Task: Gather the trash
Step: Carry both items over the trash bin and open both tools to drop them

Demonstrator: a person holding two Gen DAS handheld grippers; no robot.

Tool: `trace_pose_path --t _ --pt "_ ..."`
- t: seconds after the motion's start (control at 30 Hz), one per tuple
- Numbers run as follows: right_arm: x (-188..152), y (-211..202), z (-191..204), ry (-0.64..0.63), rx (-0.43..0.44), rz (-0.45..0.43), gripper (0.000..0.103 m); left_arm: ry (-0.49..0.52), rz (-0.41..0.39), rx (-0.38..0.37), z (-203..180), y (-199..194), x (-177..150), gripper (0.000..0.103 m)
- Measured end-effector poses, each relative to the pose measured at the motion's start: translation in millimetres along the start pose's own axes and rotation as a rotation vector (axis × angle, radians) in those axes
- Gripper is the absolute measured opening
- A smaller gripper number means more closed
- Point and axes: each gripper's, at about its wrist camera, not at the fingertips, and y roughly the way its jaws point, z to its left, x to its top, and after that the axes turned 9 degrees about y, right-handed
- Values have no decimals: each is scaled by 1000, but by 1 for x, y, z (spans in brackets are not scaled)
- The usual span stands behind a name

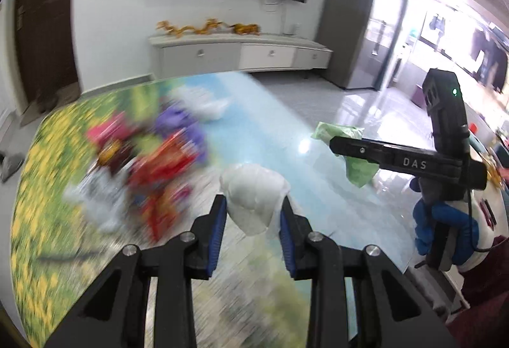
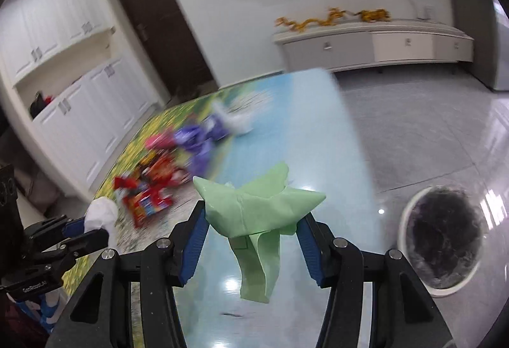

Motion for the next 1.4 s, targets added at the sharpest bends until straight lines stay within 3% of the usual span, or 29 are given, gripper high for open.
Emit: trace_pose_path --t 0.2,0.3,0.5,0.7,0.83,1.07,1.4 --pt "20 -35 -88 157 -143 -117 52 101 18 -98 -57 63 67 30" --pt "23 -40 -134 236 -208 -135 52 145 54 -153 -86 106 96 30" --pt "16 -27 -213 382 -278 -103 54 203 139 -243 -143 189 136 30" --pt "9 -9 -272 474 -316 -57 54 237 225 -297 -184 259 153 31" --pt "6 -1 -293 506 -330 -35 56 223 271 -333 -197 288 155 32" --pt "-3 -2 -313 560 -367 -20 67 180 324 -388 -211 319 159 54" --pt "-1 -25 -317 594 -392 -67 68 148 289 -358 -207 311 158 55"
